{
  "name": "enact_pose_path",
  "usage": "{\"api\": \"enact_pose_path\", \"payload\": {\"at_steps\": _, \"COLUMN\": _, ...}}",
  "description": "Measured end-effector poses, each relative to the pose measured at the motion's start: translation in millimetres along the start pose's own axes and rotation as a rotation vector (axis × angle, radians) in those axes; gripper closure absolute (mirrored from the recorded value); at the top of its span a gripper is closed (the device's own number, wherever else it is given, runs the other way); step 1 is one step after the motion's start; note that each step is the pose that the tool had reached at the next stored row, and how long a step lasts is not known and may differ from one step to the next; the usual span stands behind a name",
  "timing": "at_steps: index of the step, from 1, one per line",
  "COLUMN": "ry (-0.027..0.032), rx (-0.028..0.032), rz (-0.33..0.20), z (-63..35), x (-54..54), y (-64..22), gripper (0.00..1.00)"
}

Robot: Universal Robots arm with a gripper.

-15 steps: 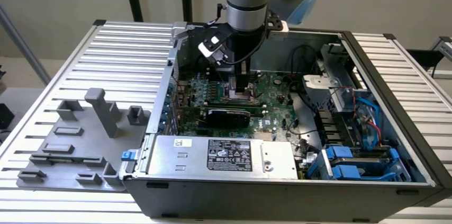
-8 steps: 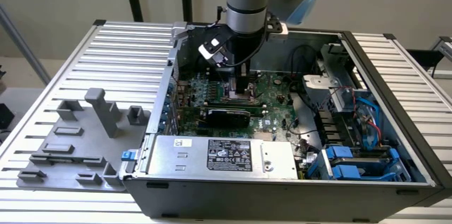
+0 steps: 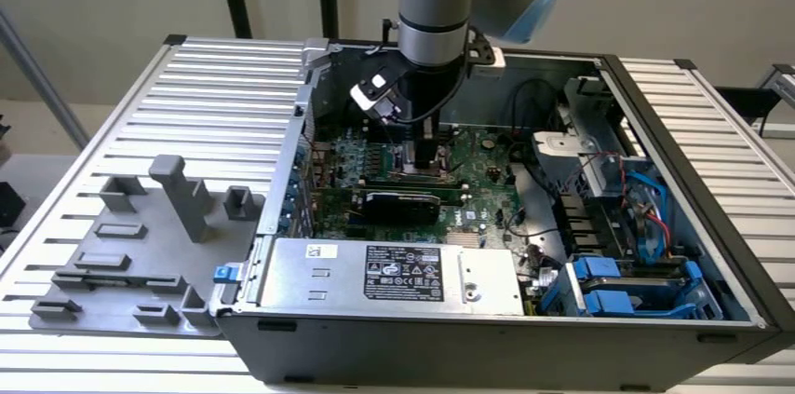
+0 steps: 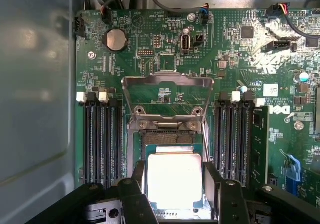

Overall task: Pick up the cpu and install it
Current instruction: 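Place the cpu into insertion slot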

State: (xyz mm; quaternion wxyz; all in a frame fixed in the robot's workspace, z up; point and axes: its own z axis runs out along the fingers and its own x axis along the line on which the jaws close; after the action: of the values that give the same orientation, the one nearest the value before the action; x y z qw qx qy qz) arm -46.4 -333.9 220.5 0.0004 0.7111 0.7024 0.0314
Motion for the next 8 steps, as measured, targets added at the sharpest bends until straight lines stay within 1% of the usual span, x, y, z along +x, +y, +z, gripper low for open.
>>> {"api": "enact_pose_path", "payload": {"at_steps": 6, "ry": -0.0004, "rx": 0.0001, "rz": 0.0, "z": 6.4, "x": 3.9, "y": -0.1, "gripper": 0.45}}
{"api": "enact_pose_path", "payload": {"at_steps": 8, "ry": -0.0023, "rx": 0.0, "rz": 0.0, "z": 8.6, "x": 5.8, "y": -0.2, "gripper": 0.45}}
